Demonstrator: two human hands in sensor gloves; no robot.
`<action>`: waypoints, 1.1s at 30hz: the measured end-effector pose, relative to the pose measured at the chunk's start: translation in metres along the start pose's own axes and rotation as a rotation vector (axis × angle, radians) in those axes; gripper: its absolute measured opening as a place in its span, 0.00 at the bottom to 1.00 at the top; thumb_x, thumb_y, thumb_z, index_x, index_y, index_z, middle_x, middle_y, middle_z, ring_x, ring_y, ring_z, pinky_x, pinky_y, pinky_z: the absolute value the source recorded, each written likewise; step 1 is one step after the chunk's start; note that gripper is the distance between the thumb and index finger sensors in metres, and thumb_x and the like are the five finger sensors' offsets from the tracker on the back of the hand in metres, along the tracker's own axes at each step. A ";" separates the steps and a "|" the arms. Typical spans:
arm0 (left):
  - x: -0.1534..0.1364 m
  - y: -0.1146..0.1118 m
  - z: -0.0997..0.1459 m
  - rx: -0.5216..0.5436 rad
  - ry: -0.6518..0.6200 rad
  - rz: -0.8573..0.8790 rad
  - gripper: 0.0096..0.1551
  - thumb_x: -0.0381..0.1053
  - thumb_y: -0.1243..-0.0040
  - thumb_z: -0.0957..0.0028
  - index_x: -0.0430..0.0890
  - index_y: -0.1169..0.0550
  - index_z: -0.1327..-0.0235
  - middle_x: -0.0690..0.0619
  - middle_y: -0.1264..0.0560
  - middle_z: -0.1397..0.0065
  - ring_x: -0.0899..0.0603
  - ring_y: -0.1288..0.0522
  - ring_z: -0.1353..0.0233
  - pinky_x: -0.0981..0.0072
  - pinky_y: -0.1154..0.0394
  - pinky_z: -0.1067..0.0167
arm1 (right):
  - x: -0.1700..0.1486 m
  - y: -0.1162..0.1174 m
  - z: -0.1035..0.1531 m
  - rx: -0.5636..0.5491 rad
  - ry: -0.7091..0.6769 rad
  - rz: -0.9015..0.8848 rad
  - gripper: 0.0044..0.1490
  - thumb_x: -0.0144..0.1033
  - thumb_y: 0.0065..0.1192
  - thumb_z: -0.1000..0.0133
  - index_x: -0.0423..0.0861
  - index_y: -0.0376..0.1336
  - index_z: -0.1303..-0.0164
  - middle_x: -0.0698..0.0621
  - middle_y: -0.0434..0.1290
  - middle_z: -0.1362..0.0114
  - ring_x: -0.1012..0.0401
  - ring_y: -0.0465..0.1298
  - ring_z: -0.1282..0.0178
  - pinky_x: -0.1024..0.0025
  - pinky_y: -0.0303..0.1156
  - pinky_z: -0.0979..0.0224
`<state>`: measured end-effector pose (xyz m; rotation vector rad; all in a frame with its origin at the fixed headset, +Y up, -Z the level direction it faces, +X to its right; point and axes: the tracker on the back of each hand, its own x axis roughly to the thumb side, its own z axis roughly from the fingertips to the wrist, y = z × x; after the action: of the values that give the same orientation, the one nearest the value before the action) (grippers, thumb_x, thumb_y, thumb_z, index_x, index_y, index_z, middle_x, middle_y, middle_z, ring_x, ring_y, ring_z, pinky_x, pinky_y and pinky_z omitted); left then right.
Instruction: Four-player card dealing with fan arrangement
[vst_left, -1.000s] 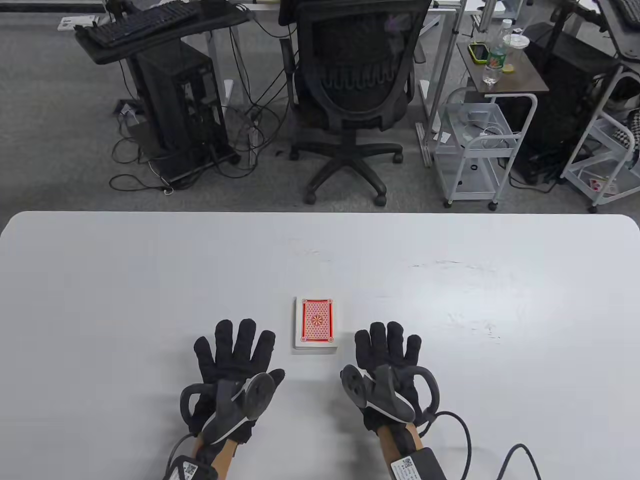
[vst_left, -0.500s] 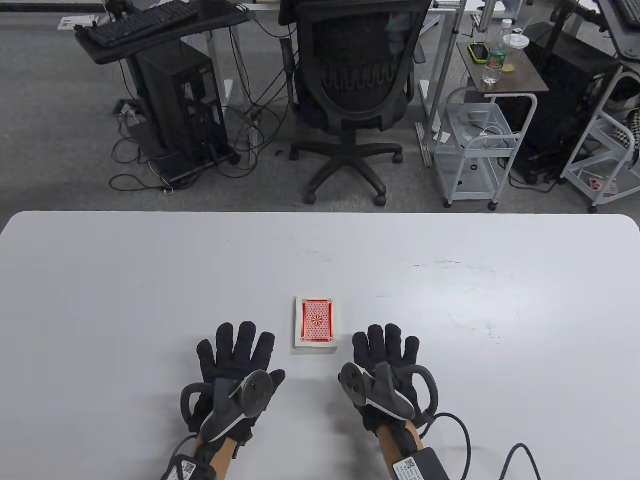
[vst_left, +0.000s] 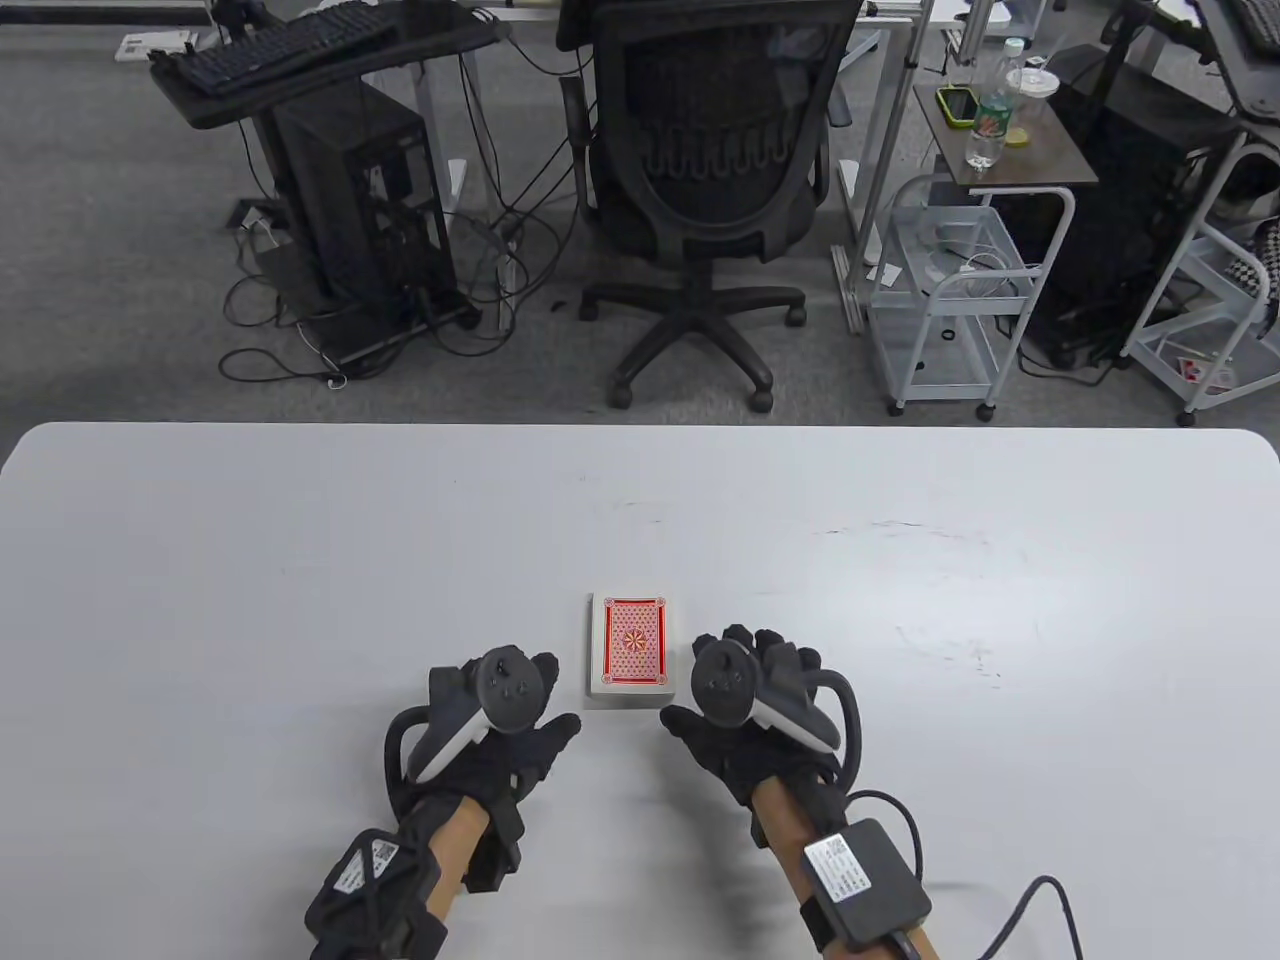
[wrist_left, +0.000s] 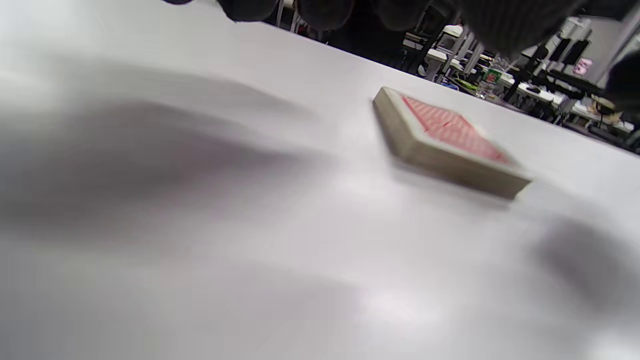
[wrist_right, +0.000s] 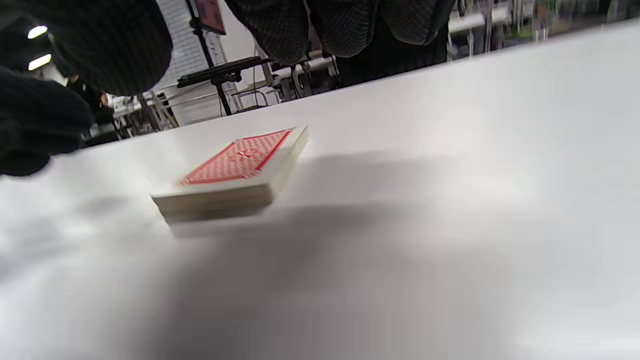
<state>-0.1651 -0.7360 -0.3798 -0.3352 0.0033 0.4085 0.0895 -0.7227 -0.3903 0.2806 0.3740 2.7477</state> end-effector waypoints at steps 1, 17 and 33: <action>0.002 0.003 -0.007 -0.018 0.011 0.054 0.44 0.70 0.48 0.46 0.61 0.48 0.19 0.52 0.49 0.12 0.28 0.48 0.15 0.30 0.46 0.25 | -0.001 -0.002 -0.006 0.015 0.006 -0.062 0.54 0.60 0.56 0.38 0.39 0.42 0.15 0.32 0.42 0.17 0.27 0.46 0.19 0.25 0.40 0.31; 0.028 -0.003 -0.085 -0.304 0.354 0.513 0.52 0.72 0.52 0.39 0.43 0.53 0.18 0.43 0.39 0.18 0.31 0.28 0.26 0.44 0.25 0.34 | -0.024 0.023 -0.070 0.221 0.186 -0.752 0.58 0.58 0.51 0.33 0.24 0.37 0.20 0.21 0.48 0.25 0.29 0.62 0.29 0.36 0.65 0.35; 0.006 -0.011 -0.106 -0.354 0.441 0.611 0.42 0.68 0.44 0.39 0.44 0.38 0.22 0.53 0.30 0.29 0.39 0.25 0.36 0.40 0.28 0.35 | -0.027 0.019 -0.074 0.226 0.227 -0.724 0.54 0.56 0.52 0.33 0.23 0.42 0.21 0.22 0.54 0.26 0.32 0.66 0.30 0.38 0.67 0.36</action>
<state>-0.1486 -0.7772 -0.4765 -0.7741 0.4787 0.9371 0.0906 -0.7664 -0.4589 -0.1053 0.6914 2.0240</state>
